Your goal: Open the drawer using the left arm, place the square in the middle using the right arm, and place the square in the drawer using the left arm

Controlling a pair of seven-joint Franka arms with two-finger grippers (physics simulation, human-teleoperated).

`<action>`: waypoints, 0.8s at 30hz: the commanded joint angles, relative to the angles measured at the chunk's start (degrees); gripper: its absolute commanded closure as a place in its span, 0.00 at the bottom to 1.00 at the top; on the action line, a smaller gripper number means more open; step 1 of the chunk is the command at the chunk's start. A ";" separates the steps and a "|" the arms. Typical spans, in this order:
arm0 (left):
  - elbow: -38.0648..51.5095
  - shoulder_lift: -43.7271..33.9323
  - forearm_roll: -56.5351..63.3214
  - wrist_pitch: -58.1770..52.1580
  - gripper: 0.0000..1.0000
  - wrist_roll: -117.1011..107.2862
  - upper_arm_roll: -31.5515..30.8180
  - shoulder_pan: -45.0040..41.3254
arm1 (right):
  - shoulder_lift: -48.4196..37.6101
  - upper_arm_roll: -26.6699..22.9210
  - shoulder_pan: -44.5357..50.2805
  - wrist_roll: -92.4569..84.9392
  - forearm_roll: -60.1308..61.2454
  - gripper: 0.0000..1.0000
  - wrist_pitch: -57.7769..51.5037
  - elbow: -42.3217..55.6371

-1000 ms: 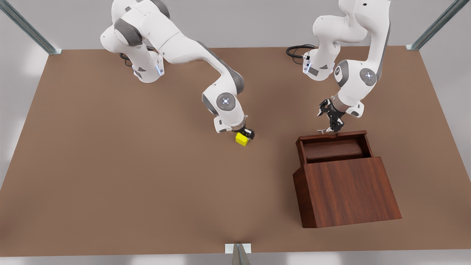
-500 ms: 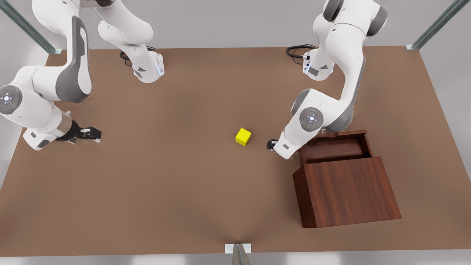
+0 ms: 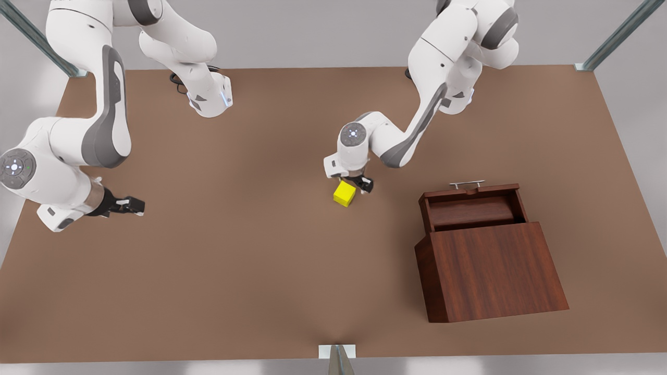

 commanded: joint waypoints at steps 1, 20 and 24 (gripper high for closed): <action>0.00 0.42 1.43 0.21 0.00 0.00 0.00 -0.60 | 0.00 0.00 0.04 0.02 -0.05 0.00 -1.02 0.00; 1.93 10.70 0.81 6.36 0.00 -4.48 0.61 -1.84 | 0.79 -0.09 -0.14 -0.78 -0.93 0.00 -2.43 1.23; 1.93 10.88 0.81 6.36 0.26 -4.48 0.61 -1.84 | 1.40 -0.09 -0.23 -0.69 -1.10 0.00 -2.43 2.46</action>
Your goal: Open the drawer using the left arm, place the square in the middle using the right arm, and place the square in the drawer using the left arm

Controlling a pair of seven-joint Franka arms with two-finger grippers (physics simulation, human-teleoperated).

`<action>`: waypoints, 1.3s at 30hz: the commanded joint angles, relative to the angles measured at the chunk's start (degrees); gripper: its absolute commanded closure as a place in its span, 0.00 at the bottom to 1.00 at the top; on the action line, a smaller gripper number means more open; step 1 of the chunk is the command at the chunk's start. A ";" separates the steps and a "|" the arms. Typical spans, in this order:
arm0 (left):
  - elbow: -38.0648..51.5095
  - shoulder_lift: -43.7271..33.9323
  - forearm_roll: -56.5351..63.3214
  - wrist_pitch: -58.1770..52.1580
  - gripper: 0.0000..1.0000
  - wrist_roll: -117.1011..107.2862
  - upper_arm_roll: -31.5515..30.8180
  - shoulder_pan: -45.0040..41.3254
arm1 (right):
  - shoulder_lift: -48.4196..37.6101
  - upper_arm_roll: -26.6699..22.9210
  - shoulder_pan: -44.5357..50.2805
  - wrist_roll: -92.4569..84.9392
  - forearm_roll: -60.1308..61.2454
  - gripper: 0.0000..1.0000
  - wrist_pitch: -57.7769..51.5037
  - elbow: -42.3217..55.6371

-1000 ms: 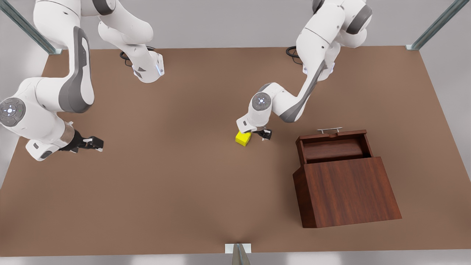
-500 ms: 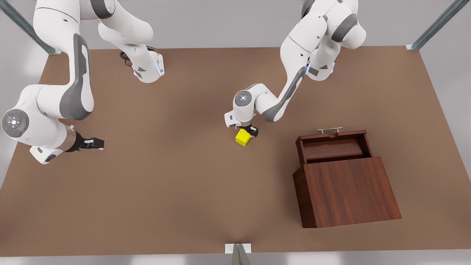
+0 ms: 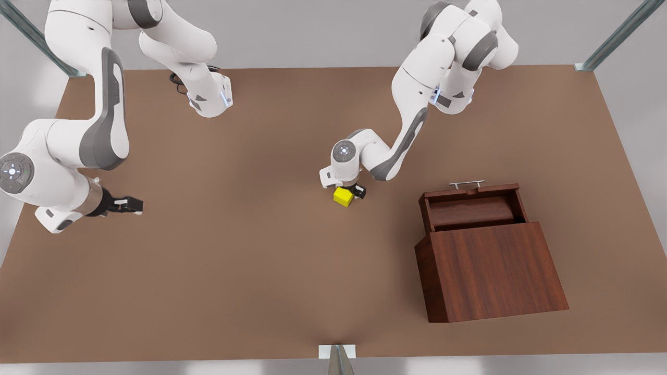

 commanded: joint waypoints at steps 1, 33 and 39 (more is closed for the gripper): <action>0.00 0.00 0.02 0.00 0.27 0.00 -0.01 0.00 | 0.00 0.00 0.09 0.00 0.09 0.00 0.00 0.00; 6.24 -20.83 -12.81 -37.62 0.30 57.48 35.85 0.96 | 0.00 0.09 0.53 0.70 0.18 0.00 -0.53 1.06; 4.66 -17.58 -14.75 -36.65 0.28 63.45 38.05 2.99 | 0.09 0.00 0.44 0.70 0.18 0.00 -0.35 1.06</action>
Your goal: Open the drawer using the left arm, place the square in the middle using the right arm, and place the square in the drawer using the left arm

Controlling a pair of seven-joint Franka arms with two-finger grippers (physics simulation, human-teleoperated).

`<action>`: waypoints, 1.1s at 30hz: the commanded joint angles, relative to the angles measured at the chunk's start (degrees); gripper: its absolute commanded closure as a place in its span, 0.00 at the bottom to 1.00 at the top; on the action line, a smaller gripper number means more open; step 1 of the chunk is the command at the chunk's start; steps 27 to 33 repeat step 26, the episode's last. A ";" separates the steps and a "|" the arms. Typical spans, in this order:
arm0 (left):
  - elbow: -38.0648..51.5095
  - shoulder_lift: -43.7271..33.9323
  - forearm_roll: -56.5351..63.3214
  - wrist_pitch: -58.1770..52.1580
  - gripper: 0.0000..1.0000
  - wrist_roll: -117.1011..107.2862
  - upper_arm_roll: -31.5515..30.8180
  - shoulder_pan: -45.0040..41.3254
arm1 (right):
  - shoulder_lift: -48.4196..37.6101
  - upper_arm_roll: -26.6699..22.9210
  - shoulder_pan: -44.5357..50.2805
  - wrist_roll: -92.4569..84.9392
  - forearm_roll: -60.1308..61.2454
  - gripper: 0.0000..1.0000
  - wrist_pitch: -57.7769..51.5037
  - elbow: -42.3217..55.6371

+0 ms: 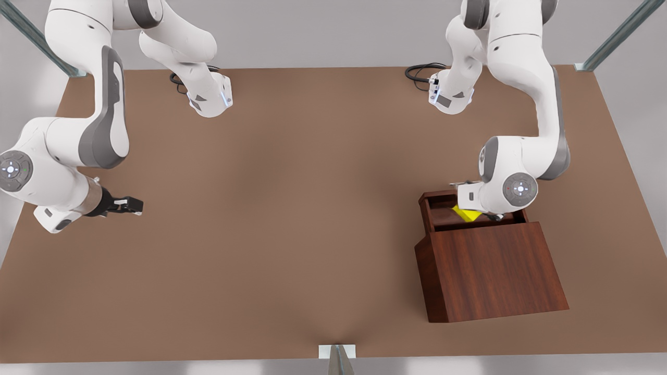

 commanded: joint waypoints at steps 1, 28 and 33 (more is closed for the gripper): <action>-0.29 0.03 -0.88 0.07 0.28 0.01 0.01 0.03 | -0.01 -0.07 0.02 0.00 0.00 0.00 0.00 0.00; 20.45 -8.24 10.81 -6.96 0.00 -48.59 -36.47 31.23 | 0.34 0.10 0.46 0.18 -0.26 0.00 -0.26 2.29; 20.45 -8.24 10.81 -6.96 0.00 -48.59 -36.47 31.23 | 0.34 0.10 0.46 0.18 -0.26 0.00 -0.26 2.29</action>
